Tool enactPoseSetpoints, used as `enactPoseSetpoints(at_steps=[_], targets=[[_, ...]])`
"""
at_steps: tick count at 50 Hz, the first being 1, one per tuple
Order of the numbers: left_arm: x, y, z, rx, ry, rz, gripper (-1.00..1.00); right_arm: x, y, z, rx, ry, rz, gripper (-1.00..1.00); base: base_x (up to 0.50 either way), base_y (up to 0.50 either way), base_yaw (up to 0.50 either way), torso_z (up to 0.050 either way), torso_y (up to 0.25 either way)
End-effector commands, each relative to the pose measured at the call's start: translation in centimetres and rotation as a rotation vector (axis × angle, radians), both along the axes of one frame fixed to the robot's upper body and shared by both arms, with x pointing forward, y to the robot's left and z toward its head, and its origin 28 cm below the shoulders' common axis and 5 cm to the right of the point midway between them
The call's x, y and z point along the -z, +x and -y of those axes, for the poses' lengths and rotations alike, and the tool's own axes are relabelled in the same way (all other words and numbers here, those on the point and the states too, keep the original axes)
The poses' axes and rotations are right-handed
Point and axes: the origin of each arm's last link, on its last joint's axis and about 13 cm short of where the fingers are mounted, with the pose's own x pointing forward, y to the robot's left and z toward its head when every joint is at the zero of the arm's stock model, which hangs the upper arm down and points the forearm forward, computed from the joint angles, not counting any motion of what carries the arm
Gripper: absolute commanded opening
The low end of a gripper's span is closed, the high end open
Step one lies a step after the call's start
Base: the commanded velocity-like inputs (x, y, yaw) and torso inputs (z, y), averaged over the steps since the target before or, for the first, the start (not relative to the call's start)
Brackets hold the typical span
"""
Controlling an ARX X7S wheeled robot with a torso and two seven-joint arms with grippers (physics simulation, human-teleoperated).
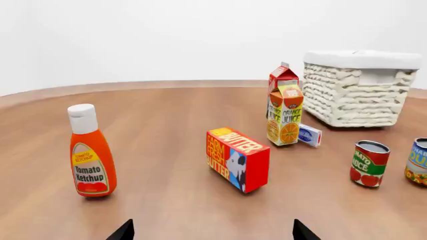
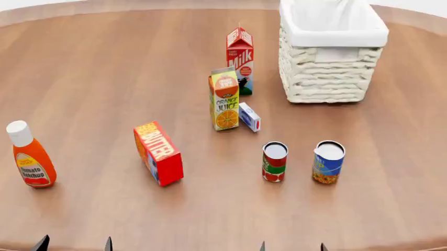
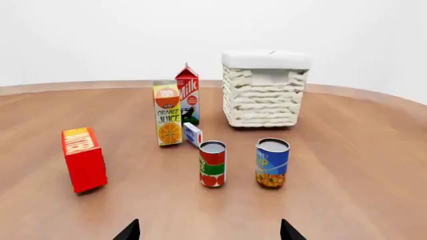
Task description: Pick up the alphabet soup, and put it in the basket.
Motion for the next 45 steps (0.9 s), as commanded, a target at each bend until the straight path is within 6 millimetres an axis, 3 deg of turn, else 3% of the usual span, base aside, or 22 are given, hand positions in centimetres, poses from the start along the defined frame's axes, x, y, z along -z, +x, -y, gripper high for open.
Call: enactPoseSetpoints(at_steps=[1, 5, 6, 7, 8, 9, 11, 17, 30, 34, 45], targets=[[-0.3, -0.4, 0.0, 0.005, -0.009, 0.010, 1.00, -0.7, -0.5, 0.3, 0.019, 0.013, 0.088, 1.00, 0.00, 0.00, 0.00, 0.000, 0.000], [0.1, -0.4, 0.2, 0.007, 0.007, -0.002, 1.00, -1.0, -0.9, 0.8, 0.047, -0.014, 0.093, 1.00, 0.00, 0.00, 0.00, 0.000, 0.000], [4.8, 1.2, 2.7, 0.159, 0.236, -0.124, 1.00, 4.9, -1.7, -8.2, 0.006, 0.013, 0.064, 1.00, 0.00, 0.00, 0.00, 0.000, 0.000], [4.9, -1.4, 0.0, 0.025, 0.092, -0.199, 1.00, 2.6, 0.2, -6.5, -0.066, -0.019, 0.067, 1.00, 0.00, 0.00, 0.00, 0.000, 0.000], [2.0, -0.5, 0.0, 0.029, 0.080, -0.059, 1.00, 2.1, -2.4, -8.8, -0.116, 0.038, -0.015, 1.00, 0.00, 0.00, 0.00, 0.000, 0.000], [0.4, -0.1, -0.2, 0.022, 0.078, 0.018, 1.00, 1.4, -1.9, -6.2, -0.116, 0.074, -0.031, 1.00, 0.00, 0.00, 0.00, 0.000, 0.000], [0.5, -0.1, -0.5, 0.016, 0.077, 0.005, 1.00, 2.2, -1.5, -0.7, -0.015, 0.068, -0.026, 1.00, 0.00, 0.00, 0.00, 0.000, 0.000], [0.9, 0.0, -1.2, 0.011, 0.086, -0.031, 1.00, 4.7, -2.6, -1.2, -0.023, 0.168, -0.085, 1.00, 0.00, 0.00, 0.00, 0.000, 0.000], [-0.4, -0.3, -1.2, 0.003, 0.068, -0.001, 1.00, 4.5, -2.3, 0.3, 0.000, 0.181, -0.088, 1.00, 0.00, -0.50, 0.00, 0.000, 0.000], [0.5, 0.8, -0.6, -0.009, 0.074, -0.027, 1.00, 4.2, -2.3, 1.2, 0.011, 0.187, -0.085, 1.00, 0.00, -0.50, 0.00, 0.000, 0.000], [0.4, 1.9, -1.0, -0.043, 0.085, -0.015, 1.00, 4.3, -1.5, 1.3, 0.003, 0.193, -0.098, 1.00, 0.00, 0.00, 0.00, 0.000, 0.000]])
